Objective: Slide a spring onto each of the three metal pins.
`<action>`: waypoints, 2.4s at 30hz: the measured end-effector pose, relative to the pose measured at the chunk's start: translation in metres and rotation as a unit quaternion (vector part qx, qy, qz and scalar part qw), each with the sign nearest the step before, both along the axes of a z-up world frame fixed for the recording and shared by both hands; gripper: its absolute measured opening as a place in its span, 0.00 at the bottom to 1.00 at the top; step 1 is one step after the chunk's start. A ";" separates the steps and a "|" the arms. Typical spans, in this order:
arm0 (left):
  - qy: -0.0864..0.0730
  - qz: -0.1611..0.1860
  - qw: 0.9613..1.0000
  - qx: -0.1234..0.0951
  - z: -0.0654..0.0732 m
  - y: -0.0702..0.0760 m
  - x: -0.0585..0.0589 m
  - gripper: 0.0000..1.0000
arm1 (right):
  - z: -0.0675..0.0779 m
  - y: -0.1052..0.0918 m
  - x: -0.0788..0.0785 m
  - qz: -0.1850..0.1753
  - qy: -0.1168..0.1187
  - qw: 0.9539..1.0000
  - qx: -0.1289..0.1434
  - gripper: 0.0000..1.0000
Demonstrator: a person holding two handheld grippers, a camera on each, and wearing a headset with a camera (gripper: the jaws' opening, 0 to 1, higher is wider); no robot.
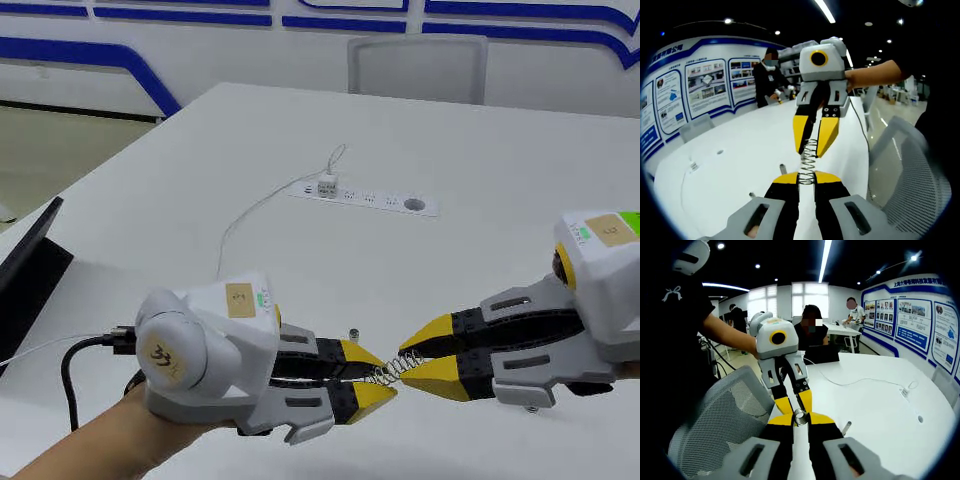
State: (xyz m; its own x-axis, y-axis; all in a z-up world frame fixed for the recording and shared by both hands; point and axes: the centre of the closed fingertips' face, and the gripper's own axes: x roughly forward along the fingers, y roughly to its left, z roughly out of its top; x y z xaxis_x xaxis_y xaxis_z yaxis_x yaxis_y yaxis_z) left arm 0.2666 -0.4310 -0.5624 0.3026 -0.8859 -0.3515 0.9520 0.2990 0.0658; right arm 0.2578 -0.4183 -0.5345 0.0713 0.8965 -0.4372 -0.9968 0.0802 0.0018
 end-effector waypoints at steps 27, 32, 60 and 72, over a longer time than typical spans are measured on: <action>0.028 0.039 0.999 0.001 -0.012 0.014 -0.001 0.19 | 0.002 0.020 0.010 -0.033 0.008 0.999 0.009 0.10; 0.034 0.073 0.997 0.005 -0.020 0.026 0.005 0.28 | 0.006 0.020 0.018 -0.046 0.000 0.999 0.006 0.10; 0.066 0.212 0.974 -0.050 -0.036 0.074 0.011 0.89 | -0.008 0.003 0.059 -0.134 -0.011 0.990 -0.031 0.10; 0.084 0.253 0.963 -0.045 -0.045 0.089 0.016 1.00 | -0.008 -0.001 0.072 -0.157 -0.010 0.987 -0.034 0.10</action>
